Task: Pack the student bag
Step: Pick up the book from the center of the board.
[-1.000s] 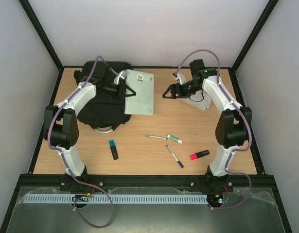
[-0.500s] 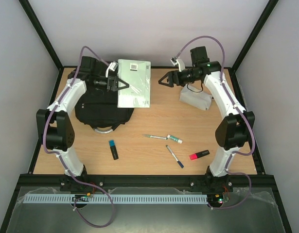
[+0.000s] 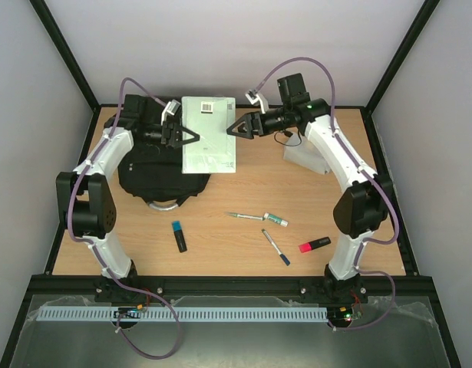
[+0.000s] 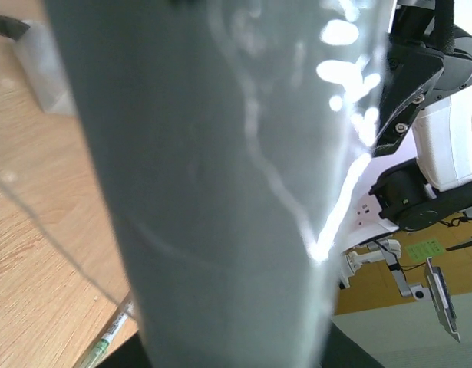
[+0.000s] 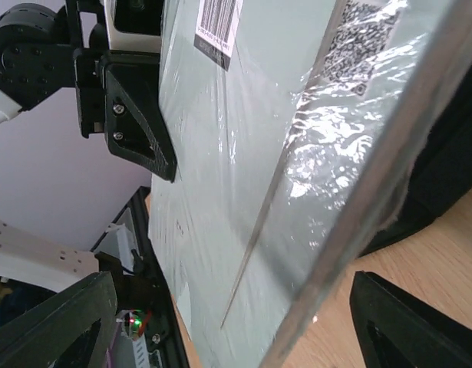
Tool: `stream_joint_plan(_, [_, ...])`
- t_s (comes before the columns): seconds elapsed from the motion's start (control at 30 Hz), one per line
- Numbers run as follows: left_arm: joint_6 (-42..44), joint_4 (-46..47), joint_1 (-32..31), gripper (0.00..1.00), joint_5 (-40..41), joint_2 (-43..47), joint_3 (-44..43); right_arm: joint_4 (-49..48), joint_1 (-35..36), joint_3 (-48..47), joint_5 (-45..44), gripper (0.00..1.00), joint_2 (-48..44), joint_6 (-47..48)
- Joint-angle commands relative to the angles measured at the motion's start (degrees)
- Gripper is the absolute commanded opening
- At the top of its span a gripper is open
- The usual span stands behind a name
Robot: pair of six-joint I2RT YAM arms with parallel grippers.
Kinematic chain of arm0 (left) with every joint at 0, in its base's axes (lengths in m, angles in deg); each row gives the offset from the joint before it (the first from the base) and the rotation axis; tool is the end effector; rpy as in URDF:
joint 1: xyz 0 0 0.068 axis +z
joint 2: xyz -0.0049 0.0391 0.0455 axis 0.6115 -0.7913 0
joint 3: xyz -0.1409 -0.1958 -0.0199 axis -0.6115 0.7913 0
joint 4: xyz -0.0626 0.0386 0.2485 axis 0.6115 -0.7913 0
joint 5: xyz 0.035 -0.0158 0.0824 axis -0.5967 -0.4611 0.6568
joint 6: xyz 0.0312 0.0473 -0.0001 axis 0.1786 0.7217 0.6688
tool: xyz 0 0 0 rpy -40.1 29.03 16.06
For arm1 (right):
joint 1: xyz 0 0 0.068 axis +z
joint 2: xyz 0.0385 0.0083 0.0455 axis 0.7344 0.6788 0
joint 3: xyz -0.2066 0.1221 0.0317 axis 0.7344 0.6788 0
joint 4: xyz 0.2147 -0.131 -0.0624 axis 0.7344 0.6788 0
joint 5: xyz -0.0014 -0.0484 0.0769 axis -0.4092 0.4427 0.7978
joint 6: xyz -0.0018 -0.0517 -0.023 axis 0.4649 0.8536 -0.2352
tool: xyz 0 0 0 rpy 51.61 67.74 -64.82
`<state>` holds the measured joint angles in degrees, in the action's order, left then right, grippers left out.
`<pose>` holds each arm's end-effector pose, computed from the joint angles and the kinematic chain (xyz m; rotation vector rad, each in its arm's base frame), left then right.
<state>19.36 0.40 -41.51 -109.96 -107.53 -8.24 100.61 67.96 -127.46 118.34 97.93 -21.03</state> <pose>0.3677 -0.0638 0.2648 0.6537 1.9377 -1.7406 0.3691 0.1725 0.3466 -0.8279 1.9808 1.2125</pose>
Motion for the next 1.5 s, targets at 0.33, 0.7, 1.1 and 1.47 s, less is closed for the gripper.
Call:
stream_joint_plan(0.33, [-1.0, 1.4, 0.4, 0.02, -12.4, 4.1, -0.3, -6.6, 1.9, 7.0, 4.1, 0.85, 2.2, -8.9])
stream_joint_plan(0.7, [-0.7, 1.2, 0.4, 0.02, -12.4, 4.2, 1.8, -10.9, 3.0, 10.2, 21.2, 0.75, 3.0, -9.8])
stream_joint_plan(1.1, [-2.9, 3.4, 0.3, 0.28, -9.7, 3.8, 4.8, -14.9, 3.5, 10.1, 23.8, 0.59, 0.3, -13.8])
stream_joint_plan(1.47, [-9.3, 8.9, 0.1, 0.36, -5.5, 4.0, 7.5, -14.3, 3.5, 10.6, 19.5, 0.34, -1.0, -14.1])
